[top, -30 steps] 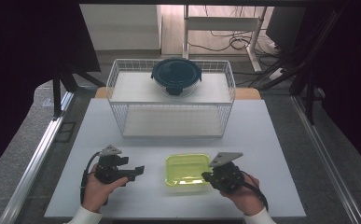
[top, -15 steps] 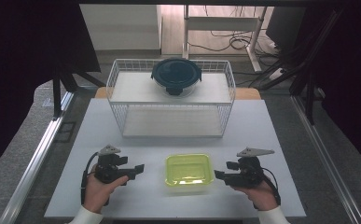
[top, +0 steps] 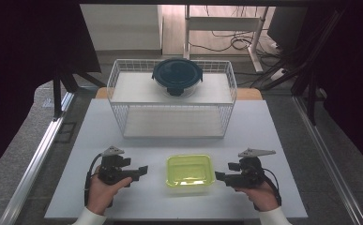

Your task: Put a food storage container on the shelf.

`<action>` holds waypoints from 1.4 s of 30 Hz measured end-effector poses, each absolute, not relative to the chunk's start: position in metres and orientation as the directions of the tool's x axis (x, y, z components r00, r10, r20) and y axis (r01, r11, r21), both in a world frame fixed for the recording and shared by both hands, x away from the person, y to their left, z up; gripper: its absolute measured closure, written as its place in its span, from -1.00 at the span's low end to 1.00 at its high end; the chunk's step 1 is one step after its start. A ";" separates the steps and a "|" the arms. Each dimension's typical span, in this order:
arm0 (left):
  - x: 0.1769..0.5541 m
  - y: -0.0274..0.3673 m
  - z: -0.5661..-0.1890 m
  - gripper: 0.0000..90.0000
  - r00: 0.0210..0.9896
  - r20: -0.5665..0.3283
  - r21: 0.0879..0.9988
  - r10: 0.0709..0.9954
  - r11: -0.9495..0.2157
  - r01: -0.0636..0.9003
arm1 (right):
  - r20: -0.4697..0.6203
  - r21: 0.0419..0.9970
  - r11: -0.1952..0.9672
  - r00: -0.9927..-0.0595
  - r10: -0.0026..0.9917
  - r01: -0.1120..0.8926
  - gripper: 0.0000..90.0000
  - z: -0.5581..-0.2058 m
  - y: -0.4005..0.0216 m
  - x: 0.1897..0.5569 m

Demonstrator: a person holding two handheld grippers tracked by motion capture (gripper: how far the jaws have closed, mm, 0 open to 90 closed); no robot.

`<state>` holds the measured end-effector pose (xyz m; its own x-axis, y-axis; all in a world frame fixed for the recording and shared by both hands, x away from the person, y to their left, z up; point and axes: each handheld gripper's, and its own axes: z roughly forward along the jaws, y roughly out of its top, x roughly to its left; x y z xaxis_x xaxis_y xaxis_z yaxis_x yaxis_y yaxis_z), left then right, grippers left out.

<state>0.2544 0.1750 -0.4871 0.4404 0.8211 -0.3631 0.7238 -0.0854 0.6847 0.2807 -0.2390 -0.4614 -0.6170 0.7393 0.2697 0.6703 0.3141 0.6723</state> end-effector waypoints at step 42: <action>0.288 0.116 -0.519 -0.10 0.362 -0.690 0.461 0.627 -0.005 0.887 | 0.535 0.536 0.182 -0.499 0.681 0.824 0.12 -0.493 -0.231 0.313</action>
<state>0.2877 0.1157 -0.5190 0.3623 0.6266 -0.6900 0.8872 -0.0048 0.4614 0.3131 -0.2311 -0.4930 -0.4994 0.6812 0.5354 0.8240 0.1825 0.5364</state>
